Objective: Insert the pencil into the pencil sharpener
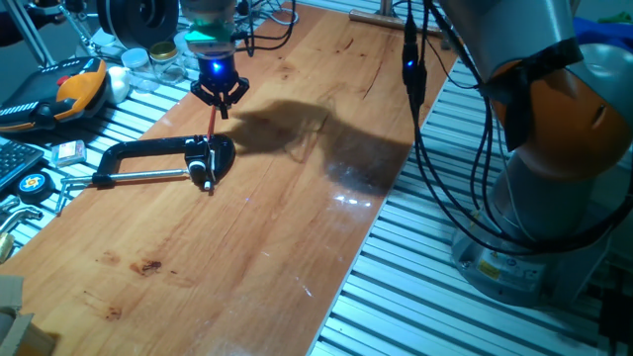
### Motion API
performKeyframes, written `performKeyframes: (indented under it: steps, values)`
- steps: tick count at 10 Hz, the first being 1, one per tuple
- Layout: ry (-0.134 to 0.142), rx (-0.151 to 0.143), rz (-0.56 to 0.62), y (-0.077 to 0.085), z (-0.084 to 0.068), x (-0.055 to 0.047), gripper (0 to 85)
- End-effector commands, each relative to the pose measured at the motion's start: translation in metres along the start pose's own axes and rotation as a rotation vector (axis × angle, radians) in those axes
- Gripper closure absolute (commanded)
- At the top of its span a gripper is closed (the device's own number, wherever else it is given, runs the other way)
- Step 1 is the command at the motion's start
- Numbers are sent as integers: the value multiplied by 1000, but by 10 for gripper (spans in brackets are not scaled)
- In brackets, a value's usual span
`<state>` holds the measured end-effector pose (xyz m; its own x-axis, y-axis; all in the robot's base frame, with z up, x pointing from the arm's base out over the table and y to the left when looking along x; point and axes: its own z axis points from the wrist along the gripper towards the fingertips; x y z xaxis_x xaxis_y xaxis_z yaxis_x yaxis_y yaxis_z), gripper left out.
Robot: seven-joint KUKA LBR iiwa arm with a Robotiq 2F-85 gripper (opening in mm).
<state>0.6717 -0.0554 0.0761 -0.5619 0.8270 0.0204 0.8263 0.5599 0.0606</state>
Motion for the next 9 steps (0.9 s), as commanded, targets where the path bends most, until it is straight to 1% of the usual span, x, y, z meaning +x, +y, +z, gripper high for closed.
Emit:
performKeyframes:
  steps: [1,2,3,4,9]
  values:
    - [7,5,9,3,-1,-3,850]
    - [20,3,19,5,-3,-8,850]
    - [20,5,20,7,-2,-11,850]
    - [13,4,22,8,0,-11,850]
    - [20,-2,19,11,7,-15,850]
